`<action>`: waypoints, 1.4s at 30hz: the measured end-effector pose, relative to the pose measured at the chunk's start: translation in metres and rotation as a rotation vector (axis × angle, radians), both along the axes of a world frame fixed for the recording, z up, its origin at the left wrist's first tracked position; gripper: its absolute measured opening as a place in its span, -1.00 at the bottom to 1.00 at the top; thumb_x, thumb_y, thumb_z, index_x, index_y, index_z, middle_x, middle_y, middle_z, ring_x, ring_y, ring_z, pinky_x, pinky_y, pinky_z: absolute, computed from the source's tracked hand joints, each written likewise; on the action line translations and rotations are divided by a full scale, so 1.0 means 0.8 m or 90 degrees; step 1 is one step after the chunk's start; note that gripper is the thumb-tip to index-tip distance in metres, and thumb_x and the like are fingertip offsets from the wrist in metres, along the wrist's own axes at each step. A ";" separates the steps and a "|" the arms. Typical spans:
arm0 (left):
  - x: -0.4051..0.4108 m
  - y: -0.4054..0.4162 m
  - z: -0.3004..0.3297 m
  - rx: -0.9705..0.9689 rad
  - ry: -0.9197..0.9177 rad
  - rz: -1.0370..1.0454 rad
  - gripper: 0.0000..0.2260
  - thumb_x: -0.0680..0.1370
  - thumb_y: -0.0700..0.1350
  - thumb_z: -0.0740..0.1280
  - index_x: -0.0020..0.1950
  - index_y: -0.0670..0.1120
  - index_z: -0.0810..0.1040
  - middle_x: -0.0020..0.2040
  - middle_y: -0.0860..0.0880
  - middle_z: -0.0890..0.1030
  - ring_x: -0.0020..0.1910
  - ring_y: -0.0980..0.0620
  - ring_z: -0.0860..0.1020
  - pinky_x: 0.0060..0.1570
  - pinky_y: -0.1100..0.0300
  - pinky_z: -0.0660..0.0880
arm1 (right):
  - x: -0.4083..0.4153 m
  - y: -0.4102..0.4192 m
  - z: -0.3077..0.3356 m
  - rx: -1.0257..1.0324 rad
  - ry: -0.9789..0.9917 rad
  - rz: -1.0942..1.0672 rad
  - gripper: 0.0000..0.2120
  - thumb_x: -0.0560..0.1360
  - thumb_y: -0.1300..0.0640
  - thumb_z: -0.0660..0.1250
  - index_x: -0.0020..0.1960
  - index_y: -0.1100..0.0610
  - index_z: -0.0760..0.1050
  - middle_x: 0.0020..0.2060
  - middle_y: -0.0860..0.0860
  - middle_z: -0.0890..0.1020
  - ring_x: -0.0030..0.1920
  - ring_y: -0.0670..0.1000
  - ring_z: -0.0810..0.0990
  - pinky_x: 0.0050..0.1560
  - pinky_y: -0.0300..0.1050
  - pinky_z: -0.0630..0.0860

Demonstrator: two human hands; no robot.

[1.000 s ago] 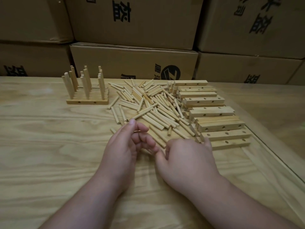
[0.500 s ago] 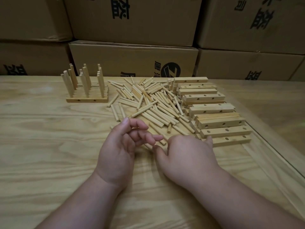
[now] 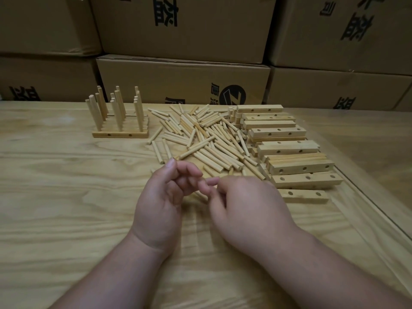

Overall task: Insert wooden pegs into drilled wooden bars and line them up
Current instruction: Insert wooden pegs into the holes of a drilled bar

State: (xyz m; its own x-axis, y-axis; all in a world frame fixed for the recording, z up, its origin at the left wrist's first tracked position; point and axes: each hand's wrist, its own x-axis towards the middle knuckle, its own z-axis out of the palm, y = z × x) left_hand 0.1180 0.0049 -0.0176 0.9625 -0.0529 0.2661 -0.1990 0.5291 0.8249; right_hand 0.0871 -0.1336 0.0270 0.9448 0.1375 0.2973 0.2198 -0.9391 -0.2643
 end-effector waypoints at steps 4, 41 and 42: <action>-0.002 -0.002 0.001 0.020 -0.034 0.037 -0.58 0.60 0.04 0.06 -0.12 -0.25 0.54 -0.38 -0.15 0.58 -0.25 -0.06 0.65 0.19 -0.19 0.55 | 0.021 -0.027 0.023 0.035 0.042 -0.034 -0.63 0.55 -0.17 0.25 -0.31 0.03 0.49 -0.46 -0.05 0.55 -0.38 0.02 0.54 -0.42 -0.12 0.42; -0.011 -0.008 0.010 0.179 0.018 -0.032 -0.62 0.42 -0.12 0.48 0.24 -0.09 0.63 0.03 -0.06 0.75 0.03 0.04 0.72 -0.06 0.29 0.59 | 0.026 -0.032 0.037 0.537 0.030 0.090 -0.88 0.48 -0.01 0.48 0.01 -0.06 0.64 -0.14 -0.17 0.71 -0.23 -0.07 0.72 -0.23 0.06 0.69; -0.011 -0.008 0.010 0.179 0.021 -0.028 -0.62 0.43 -0.11 0.47 0.24 -0.11 0.62 0.02 -0.08 0.76 -0.01 0.02 0.72 -0.08 0.28 0.59 | 0.026 -0.031 0.035 0.549 0.033 0.092 -0.89 0.50 0.00 0.46 0.02 -0.07 0.63 -0.17 -0.18 0.72 -0.24 -0.08 0.72 -0.26 0.04 0.69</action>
